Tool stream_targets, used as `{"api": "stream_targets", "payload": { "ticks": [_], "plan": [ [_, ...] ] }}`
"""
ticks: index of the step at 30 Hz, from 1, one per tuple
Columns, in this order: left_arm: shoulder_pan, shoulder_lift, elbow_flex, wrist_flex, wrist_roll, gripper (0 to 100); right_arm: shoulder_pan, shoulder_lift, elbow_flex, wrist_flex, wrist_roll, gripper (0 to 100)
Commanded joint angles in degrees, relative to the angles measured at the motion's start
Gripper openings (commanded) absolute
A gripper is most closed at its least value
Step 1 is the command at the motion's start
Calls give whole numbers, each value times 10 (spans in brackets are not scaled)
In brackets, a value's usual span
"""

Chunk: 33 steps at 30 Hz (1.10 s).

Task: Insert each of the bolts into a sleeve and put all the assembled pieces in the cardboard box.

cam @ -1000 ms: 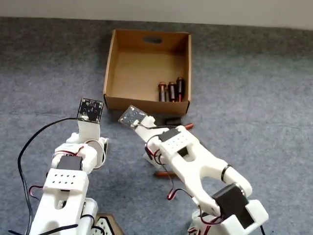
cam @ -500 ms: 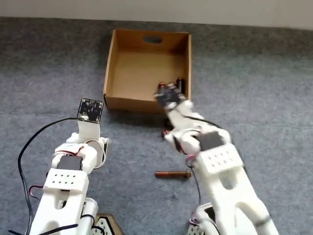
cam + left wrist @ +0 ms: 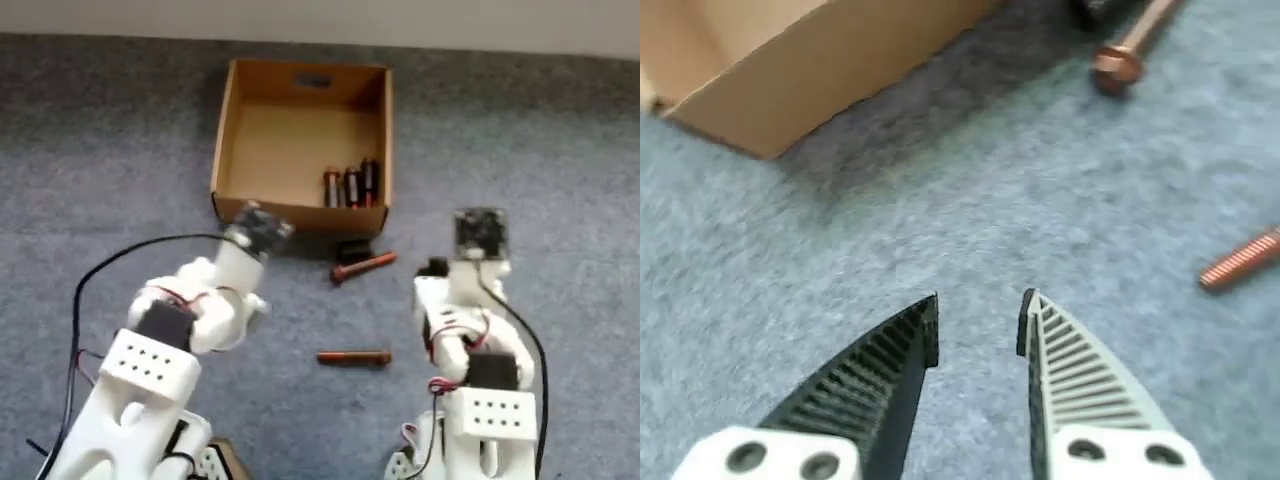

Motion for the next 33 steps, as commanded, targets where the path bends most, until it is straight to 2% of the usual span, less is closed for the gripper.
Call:
{"api": "stream_targets", "payload": {
  "ticks": [1, 6, 11, 17, 23, 33],
  "plan": [
    [102, 1, -58, 44, -15, 152, 68, -37, 11, -21, -37, 6],
    [187, 20, -88, 45, -15, 162, 122, -65, 13, -21, -89, 6],
    [194, 159, -137, 47, -15, 301, 147, -69, 13, -21, -100, 6],
    [214, 329, -228, 44, -17, 264, 152, -69, 13, -21, -100, 6],
    [244, 402, -297, 40, -16, 264, 150, -68, 13, -21, -100, 6],
    [242, 526, -303, -93, -14, 264, 149, -68, 13, -21, -100, 6]
  ]
}}
